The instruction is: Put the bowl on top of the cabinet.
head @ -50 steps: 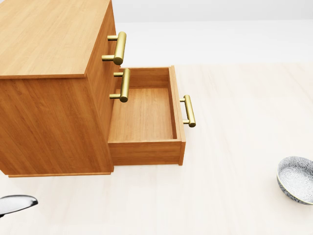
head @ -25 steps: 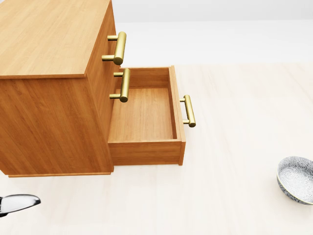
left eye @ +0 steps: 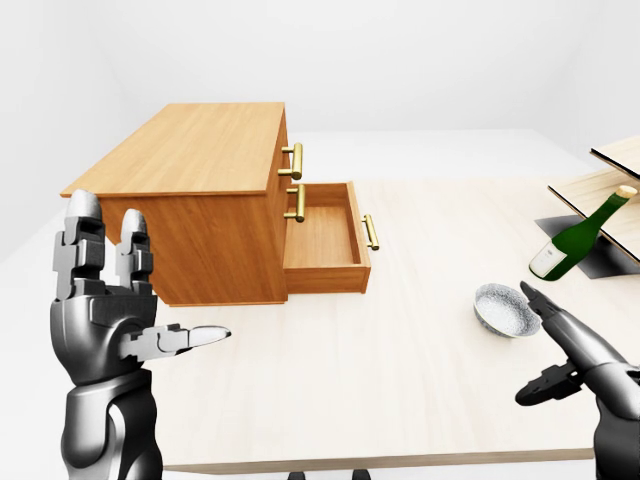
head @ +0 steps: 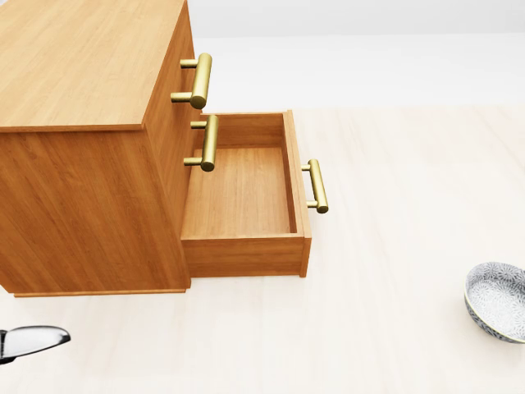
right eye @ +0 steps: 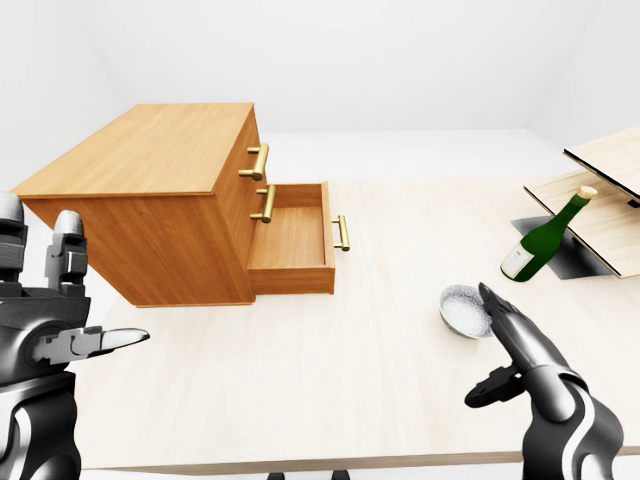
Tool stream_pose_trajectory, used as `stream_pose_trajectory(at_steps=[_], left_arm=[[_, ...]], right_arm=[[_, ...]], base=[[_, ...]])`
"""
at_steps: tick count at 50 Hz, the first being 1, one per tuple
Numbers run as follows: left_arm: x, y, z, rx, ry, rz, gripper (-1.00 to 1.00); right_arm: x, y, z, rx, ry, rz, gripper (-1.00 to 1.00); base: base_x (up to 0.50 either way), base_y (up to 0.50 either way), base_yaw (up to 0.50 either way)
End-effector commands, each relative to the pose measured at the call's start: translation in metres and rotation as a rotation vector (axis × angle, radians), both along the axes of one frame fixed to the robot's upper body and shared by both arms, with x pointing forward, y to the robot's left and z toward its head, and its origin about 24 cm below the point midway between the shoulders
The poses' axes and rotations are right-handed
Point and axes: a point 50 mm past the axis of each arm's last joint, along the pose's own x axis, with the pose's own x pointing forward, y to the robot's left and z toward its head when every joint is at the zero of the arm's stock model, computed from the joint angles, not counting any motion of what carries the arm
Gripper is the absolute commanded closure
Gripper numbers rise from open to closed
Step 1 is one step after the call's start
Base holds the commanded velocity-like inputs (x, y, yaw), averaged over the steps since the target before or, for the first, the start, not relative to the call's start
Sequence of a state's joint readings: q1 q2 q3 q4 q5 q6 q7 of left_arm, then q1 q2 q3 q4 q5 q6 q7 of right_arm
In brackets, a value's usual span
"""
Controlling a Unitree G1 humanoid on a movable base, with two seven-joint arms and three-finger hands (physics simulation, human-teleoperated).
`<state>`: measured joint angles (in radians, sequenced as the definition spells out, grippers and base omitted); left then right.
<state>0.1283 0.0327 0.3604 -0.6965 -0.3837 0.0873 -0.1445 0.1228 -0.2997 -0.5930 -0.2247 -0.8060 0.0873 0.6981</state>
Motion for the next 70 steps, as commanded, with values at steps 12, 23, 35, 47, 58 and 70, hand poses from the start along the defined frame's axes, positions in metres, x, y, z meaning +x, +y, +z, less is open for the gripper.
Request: stream_pose_trajectory(at_steps=[12, 23, 35, 47, 58, 70], left_arm=[[0.002, -0.001, -0.003, 0.000, 0.015, -0.004, -1.00], [0.002, -0.002, -0.003, 0.002, 0.016, -0.006, -1.00], [0.002, -0.002, -0.003, 0.003, 0.018, -0.007, -1.00], [0.002, -0.002, -0.005, 0.003, 0.023, -0.006, -1.00], [0.005, -0.002, -0.007, 0.000, 0.035, -0.008, -1.00], [0.005, -0.003, -0.008, -0.001, 0.038, -0.010, -1.00]], right_arm=[[0.012, 0.001, -0.011, 0.021, 0.058, 0.038, -1.00], [0.013, -0.001, -0.002, -0.048, 0.057, 0.040, -1.00], [0.020, -0.005, -0.001, -0.097, 0.085, 0.034, -1.00], [0.019, -0.012, -0.006, -0.097, 0.121, 0.015, -1.00], [0.020, -0.020, -0.010, -0.078, 0.147, 0.001, -1.00], [0.027, -0.021, -0.002, -0.160, 0.161, 0.010, -1.00]], base=[[0.00, 0.00, 0.00], [0.00, 0.00, 0.00], [0.00, 0.00, 0.00], [0.00, 0.00, 0.00], [0.00, 0.00, 0.00], [0.00, 0.00, 0.00]])
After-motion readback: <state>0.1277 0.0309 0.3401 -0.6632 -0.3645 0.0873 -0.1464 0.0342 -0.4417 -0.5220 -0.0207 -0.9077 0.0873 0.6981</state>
